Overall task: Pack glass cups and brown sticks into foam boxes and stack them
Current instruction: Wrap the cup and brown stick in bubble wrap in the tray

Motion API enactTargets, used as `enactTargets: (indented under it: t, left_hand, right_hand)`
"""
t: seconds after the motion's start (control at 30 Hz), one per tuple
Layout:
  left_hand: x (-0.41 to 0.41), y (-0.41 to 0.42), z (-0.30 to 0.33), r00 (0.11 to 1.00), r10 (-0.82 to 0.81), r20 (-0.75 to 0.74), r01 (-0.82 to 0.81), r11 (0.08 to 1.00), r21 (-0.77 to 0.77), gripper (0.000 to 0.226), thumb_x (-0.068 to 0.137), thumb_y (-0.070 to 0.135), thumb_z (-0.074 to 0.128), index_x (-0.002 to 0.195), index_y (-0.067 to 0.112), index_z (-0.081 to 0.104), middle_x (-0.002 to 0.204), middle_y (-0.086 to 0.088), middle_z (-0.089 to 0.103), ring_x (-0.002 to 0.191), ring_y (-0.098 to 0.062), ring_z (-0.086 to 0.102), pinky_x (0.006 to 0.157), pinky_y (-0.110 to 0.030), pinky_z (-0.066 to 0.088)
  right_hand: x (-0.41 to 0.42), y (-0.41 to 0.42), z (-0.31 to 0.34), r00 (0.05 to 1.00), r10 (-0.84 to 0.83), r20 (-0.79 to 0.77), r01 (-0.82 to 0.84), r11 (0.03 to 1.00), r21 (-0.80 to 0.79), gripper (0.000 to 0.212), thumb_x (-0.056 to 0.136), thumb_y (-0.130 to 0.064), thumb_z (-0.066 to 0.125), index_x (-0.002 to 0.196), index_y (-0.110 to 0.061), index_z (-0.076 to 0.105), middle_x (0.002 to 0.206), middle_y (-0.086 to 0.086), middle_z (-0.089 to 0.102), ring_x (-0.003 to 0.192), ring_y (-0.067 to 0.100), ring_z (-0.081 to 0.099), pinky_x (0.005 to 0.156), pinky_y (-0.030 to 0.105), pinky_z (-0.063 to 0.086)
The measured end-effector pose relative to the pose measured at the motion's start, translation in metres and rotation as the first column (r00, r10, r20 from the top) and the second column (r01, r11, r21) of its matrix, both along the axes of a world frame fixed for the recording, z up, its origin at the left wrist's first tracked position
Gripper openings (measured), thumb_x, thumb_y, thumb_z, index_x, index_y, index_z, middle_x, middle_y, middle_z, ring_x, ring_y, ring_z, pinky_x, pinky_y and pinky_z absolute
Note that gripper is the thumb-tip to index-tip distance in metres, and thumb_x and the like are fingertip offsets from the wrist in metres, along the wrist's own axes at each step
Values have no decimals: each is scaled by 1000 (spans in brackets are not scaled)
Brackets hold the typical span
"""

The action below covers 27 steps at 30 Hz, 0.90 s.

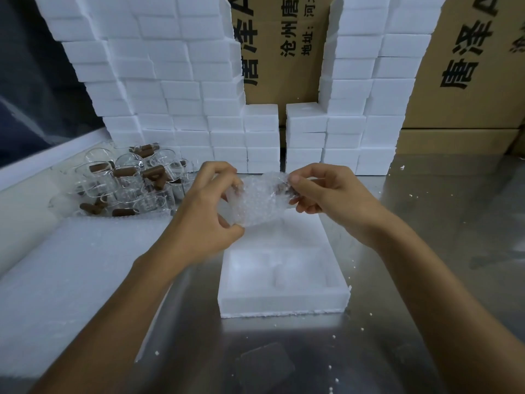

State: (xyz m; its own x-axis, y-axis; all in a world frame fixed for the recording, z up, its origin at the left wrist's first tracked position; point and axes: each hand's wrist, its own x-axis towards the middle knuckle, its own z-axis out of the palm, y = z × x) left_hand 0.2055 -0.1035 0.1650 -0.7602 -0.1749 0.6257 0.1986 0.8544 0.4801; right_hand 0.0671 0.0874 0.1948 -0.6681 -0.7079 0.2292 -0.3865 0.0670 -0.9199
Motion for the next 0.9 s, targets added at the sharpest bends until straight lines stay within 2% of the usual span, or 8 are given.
enactTargets:
  t: [0.13, 0.2, 0.27, 0.33, 0.43, 0.6, 0.73, 0.9]
  left_hand:
    - [3, 3, 5, 985, -47, 164, 22, 988, 155, 73, 53, 37, 94, 110, 38, 49, 118, 26, 49, 94, -5, 63, 58, -32, 60]
    - [6, 3, 9, 963, -92, 252, 34, 974, 225, 89, 42, 57, 91, 115, 50, 41, 115, 36, 45, 92, -2, 65, 65, -27, 59]
    - [8, 1, 9, 928, -120, 352, 27, 966, 257, 100, 40, 65, 88, 122, 59, 33, 115, 37, 43, 91, 3, 63, 70, -22, 56]
    - [7, 0, 4, 878, -81, 471, -10, 982, 188, 98, 47, 63, 89, 127, 59, 31, 115, 33, 42, 92, 4, 61, 72, -18, 50]
    - [3, -5, -8, 835, 42, 549, -60, 998, 15, 78, 62, 50, 88, 125, 46, 42, 109, 27, 48, 95, 1, 55, 72, -16, 48]
    - [-6, -4, -30, 872, 113, 476, -100, 994, -51, 68, 63, 53, 86, 121, 37, 54, 109, 13, 54, 97, -8, 51, 80, -30, 48]
    - [-13, 0, -45, 901, 162, 403, -143, 987, -75, 44, 69, 51, 81, 106, 34, 63, 105, 11, 51, 103, -10, 45, 80, -31, 41]
    - [-14, -1, -49, 927, 208, 312, -214, 977, -14, 27, 74, 36, 82, 93, 32, 64, 97, 11, 52, 97, -14, 51, 76, -27, 40]
  right_hand:
    - [-2, 2, 4, 999, -5, 46, 6, 1000, -29, 16, 95, -30, 66, 89, -20, 76, 78, 1, 75, 65, 9, 66, 68, 25, 51]
    - [-2, 2, 6, 1000, -4, 3, 4, 1000, -3, 16, 94, -32, 66, 88, -21, 75, 79, -1, 76, 65, 7, 67, 67, 23, 52]
    - [-1, 3, 7, 999, -15, -48, 16, 1000, 26, 16, 93, -33, 66, 87, -20, 75, 77, -3, 76, 64, 6, 67, 65, 20, 54]
    - [-1, 4, 9, 993, -23, -112, 29, 998, 58, 16, 93, -32, 66, 87, -20, 74, 75, -5, 75, 62, 4, 66, 63, 16, 55]
    - [0, 6, 12, 978, 12, -210, 18, 989, 144, 13, 93, -30, 66, 87, -21, 73, 73, -9, 75, 64, 6, 68, 60, 11, 52]
    - [0, 11, 18, 972, 23, -234, 15, 987, 162, 13, 93, -29, 66, 86, -21, 73, 73, -7, 74, 61, 5, 66, 61, 13, 53]
    - [-2, 16, 22, 973, 15, -230, 19, 989, 146, 13, 93, -28, 67, 87, -19, 74, 72, -6, 75, 59, 4, 65, 58, 12, 50]
    - [-3, 15, 19, 972, 14, -233, 19, 990, 139, 12, 93, -29, 67, 87, -21, 73, 74, -6, 75, 62, 5, 67, 61, 15, 53]
